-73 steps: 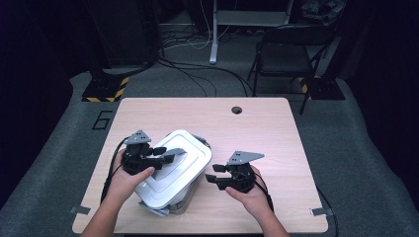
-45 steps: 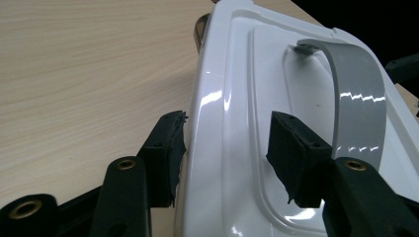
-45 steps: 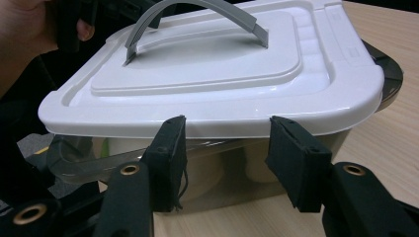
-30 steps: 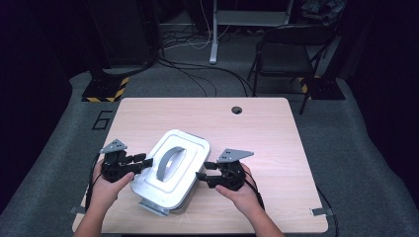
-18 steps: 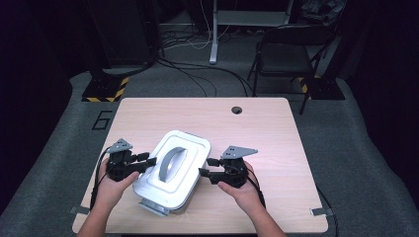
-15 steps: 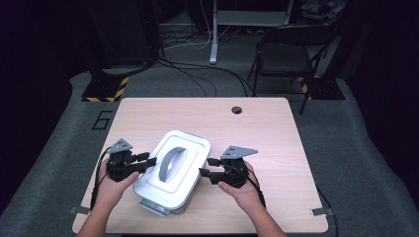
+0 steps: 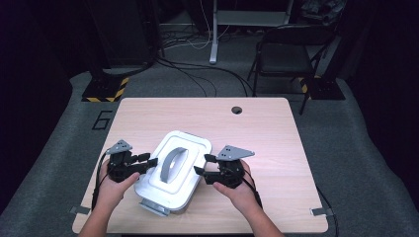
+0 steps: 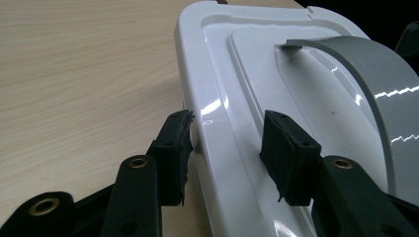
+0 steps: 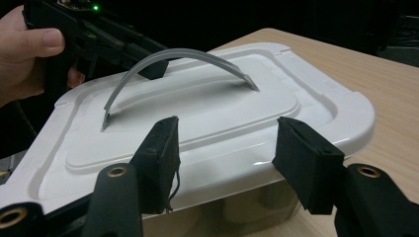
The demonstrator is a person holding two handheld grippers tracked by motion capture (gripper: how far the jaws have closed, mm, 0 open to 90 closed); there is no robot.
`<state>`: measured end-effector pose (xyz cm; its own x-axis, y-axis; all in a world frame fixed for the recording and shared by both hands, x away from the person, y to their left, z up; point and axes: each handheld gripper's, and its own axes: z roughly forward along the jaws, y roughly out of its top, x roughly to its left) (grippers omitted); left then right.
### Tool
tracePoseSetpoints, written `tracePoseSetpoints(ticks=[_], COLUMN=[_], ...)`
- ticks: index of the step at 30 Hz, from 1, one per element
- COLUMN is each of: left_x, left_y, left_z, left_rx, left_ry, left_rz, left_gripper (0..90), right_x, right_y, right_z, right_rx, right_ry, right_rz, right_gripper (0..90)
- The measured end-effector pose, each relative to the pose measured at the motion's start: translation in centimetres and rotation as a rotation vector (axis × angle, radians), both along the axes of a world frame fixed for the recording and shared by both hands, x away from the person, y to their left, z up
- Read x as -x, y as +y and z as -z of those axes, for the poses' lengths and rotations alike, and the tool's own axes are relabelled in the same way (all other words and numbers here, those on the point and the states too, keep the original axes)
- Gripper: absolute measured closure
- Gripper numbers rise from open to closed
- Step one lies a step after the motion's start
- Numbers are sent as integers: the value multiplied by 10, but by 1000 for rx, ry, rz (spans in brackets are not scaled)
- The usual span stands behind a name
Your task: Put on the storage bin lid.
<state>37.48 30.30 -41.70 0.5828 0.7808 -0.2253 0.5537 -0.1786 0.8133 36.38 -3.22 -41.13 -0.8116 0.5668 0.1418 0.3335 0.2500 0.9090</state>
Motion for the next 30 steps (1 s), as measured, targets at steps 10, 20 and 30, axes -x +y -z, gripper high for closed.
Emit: tracePoseSetpoints(ticks=[10,20,30], left_x=[-3,-12,-13], left_y=[-2,-5,-6], left_z=[2,7,5], left_rx=[-26,0,0], left_ry=[-41,-66,-50], left_rz=[8,1,-2], left_gripper=[515,513,514], right_x=[-7,-9,-9], right_y=[5,5,4], right_z=[8,11,12], right_rx=[15,31,32], right_ry=[-21,-27,-33], right_rz=[-27,-35,-32], right_gripper=[413,424,436])
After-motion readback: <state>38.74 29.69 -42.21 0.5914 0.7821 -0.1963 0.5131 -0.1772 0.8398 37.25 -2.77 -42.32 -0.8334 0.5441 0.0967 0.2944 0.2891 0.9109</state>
